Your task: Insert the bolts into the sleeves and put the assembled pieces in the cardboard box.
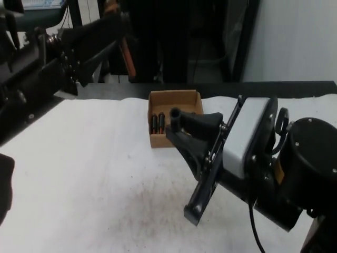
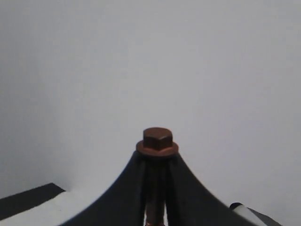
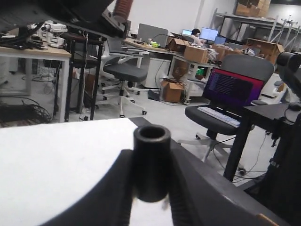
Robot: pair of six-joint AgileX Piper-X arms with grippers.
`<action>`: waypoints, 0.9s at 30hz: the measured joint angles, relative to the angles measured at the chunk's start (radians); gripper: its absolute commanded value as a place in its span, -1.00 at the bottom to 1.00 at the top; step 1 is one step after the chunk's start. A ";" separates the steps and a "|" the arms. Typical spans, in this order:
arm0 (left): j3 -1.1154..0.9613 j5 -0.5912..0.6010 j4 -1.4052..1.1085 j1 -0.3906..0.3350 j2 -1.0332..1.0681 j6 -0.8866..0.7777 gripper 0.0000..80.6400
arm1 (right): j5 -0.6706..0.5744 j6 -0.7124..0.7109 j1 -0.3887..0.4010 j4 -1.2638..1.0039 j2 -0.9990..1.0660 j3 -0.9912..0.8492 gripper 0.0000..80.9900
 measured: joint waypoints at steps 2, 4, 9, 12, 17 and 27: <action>0.000 0.005 -0.017 0.000 0.000 0.037 -1.00 | -0.102 0.050 -0.001 0.000 0.000 -0.006 -0.98; 0.000 0.016 -0.026 -0.002 0.003 0.078 -1.00 | -0.156 0.072 -0.001 0.013 0.000 -0.035 -0.98; 0.000 0.026 -0.029 -0.038 0.003 0.148 -1.00 | -0.174 0.094 -0.003 0.060 0.000 -0.086 -0.98; 0.000 0.028 -0.029 -0.071 0.003 0.198 -1.00 | -0.176 0.100 -0.006 0.098 0.000 -0.117 -0.98; 0.000 0.033 -0.029 -0.110 0.003 0.280 -1.00 | -0.177 0.100 -0.015 0.129 0.000 -0.127 -0.98; 0.000 0.033 -0.029 -0.119 0.003 0.299 -1.00 | -0.178 0.128 -0.029 0.142 0.000 -0.130 -0.98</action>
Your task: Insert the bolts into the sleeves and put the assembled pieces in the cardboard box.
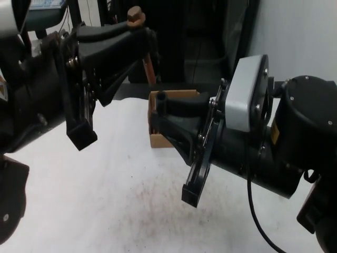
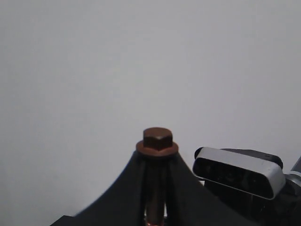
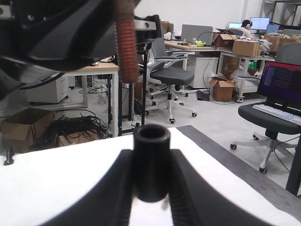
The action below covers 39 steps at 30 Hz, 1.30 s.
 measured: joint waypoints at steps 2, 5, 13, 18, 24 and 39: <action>0.000 0.000 0.002 -0.006 0.000 -0.001 -1.00 | 0.000 0.010 0.000 0.000 0.000 -0.002 -0.98; 0.000 0.000 0.016 -0.018 0.000 -0.001 -1.00 | -0.010 0.025 0.000 -0.007 0.000 -0.003 -0.98; 0.000 0.001 0.078 -0.026 0.000 0.017 -1.00 | -0.053 0.025 0.000 -0.008 0.000 -0.003 -0.98; 0.000 0.001 0.094 -0.028 0.000 0.022 -1.00 | -0.059 0.025 0.000 -0.008 0.000 -0.003 -0.98; 0.000 0.001 0.126 -0.028 0.000 0.026 -1.00 | -0.059 0.025 0.000 -0.008 0.000 -0.003 -0.98; -0.046 0.045 0.305 -0.028 0.000 0.097 -1.00 | -0.055 0.032 -0.002 0.001 0.000 -0.003 -0.98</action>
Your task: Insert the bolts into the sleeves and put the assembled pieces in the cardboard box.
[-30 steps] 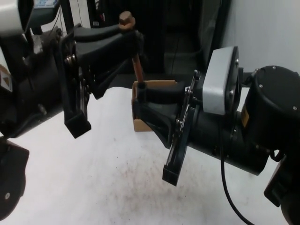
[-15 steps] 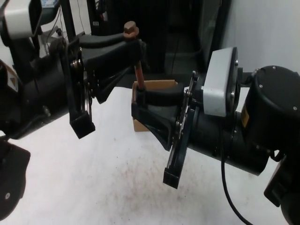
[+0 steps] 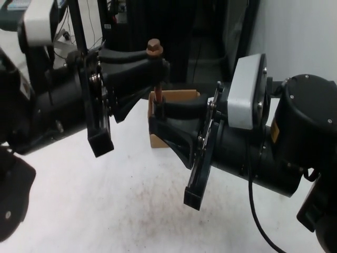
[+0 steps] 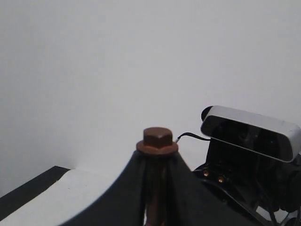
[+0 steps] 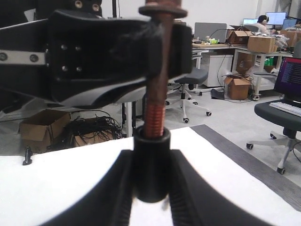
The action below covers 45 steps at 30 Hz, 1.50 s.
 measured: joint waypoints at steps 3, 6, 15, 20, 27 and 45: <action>-0.029 0.022 0.060 0.000 0.000 0.010 -1.00 | 0.007 0.007 0.000 0.000 0.000 0.000 -0.98; -0.062 0.041 0.140 0.000 0.000 0.039 -1.00 | 0.007 0.007 -0.002 0.000 0.000 0.000 -0.98; -0.070 0.046 0.183 0.000 -0.018 0.037 -0.43 | 0.004 0.007 -0.002 -0.005 0.000 0.000 -0.98; -0.070 0.046 0.189 0.000 -0.026 -0.013 -0.12 | -0.004 0.007 -0.002 -0.007 0.000 0.000 -0.98; -0.070 0.046 0.193 0.000 -0.049 -0.042 -0.12 | -0.004 0.007 -0.002 -0.007 0.000 0.000 -0.98; -0.070 -0.066 0.191 0.000 -0.139 -0.002 -0.35 | 0.000 0.007 0.000 -0.007 0.000 0.000 -0.98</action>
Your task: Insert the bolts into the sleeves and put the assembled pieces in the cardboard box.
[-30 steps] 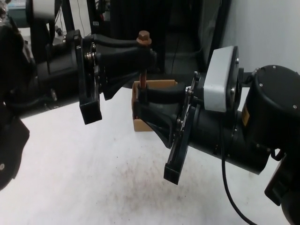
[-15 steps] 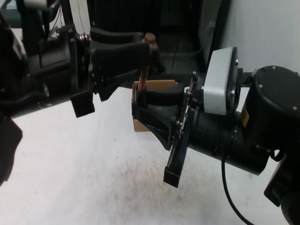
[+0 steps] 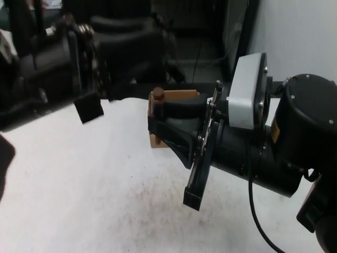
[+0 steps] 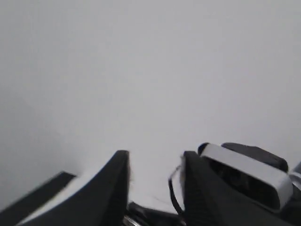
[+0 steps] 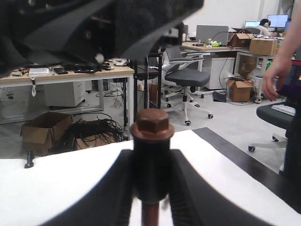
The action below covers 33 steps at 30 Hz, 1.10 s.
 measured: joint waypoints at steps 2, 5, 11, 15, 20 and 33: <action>0.000 -0.117 0.000 0.000 -0.032 0.106 -0.68 | 0.040 0.000 0.000 0.004 0.000 0.000 -0.98; 0.000 -0.252 0.035 0.000 -0.081 0.210 -1.00 | 0.146 0.026 -0.006 0.016 0.000 0.000 -0.98; -0.003 -0.625 0.345 0.000 -0.169 0.278 -1.00 | 0.334 0.282 -0.115 0.267 0.004 -0.098 -0.98; -0.003 -0.753 0.626 0.000 -0.182 0.262 -1.00 | 0.349 0.323 -0.233 0.565 0.083 -0.269 -0.98; -0.003 -0.779 0.926 0.000 -0.182 0.217 -1.00 | 0.283 0.330 -0.319 0.858 0.313 -0.564 -0.98; -0.003 -0.779 1.256 0.000 -0.182 0.212 -1.00 | 0.252 0.334 -0.326 1.361 0.894 -1.250 -0.98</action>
